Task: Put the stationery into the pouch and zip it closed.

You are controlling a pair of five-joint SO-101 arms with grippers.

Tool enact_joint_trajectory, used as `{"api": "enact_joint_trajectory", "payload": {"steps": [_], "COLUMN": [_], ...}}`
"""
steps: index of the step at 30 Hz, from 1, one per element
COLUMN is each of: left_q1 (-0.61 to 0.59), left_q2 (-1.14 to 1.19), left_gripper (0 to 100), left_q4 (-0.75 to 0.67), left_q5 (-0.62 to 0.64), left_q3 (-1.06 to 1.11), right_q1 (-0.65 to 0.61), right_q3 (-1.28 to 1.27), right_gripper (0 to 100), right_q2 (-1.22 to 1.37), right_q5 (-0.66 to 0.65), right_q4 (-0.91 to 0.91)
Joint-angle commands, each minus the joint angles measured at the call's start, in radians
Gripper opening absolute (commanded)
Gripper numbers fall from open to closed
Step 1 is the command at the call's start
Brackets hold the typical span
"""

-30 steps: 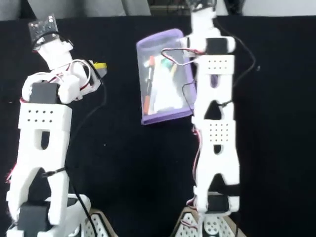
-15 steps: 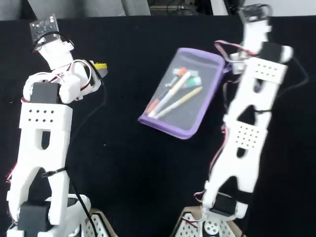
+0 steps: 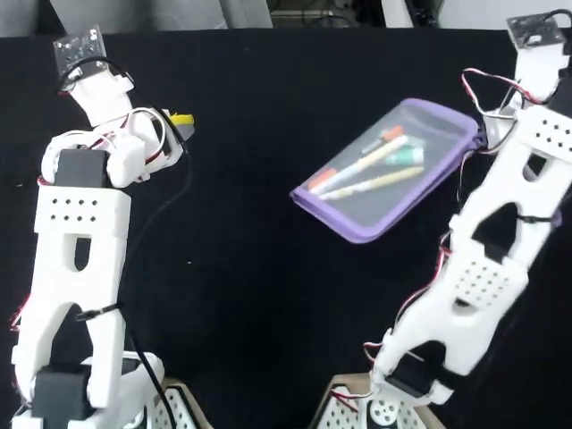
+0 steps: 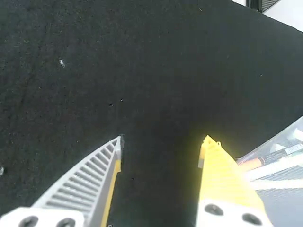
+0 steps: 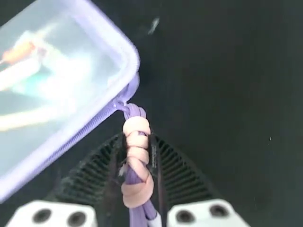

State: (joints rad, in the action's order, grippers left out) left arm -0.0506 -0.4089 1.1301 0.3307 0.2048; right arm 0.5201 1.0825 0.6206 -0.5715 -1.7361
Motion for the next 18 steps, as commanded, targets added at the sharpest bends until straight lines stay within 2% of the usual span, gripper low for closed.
{"api": "enact_joint_trajectory", "payload": {"steps": [1, 9, 13, 18], "left_q1": [-0.004, -0.004, -0.004, -0.005], "left_q2": [-0.023, -0.023, -0.023, -0.023], "left_gripper": [27, 27, 27, 27], "left_q4": [-0.015, -0.014, -0.012, -0.012], "left_q5": [0.002, 0.002, 0.0, -0.003], "left_q3": [-0.01, -0.01, -0.008, -0.008], "right_q1": [0.014, -0.021, -0.1, -0.278], "right_q3": [-0.2, -0.618, -0.828, -1.02], "right_gripper": [1.1, 1.1, 1.1, 1.1], "right_q2": [-0.26, -0.68, -0.874, -1.095], "right_q5": [-0.055, -0.199, -0.259, -0.256], "right_q4": [-0.028, -0.023, -0.023, -0.021]}}
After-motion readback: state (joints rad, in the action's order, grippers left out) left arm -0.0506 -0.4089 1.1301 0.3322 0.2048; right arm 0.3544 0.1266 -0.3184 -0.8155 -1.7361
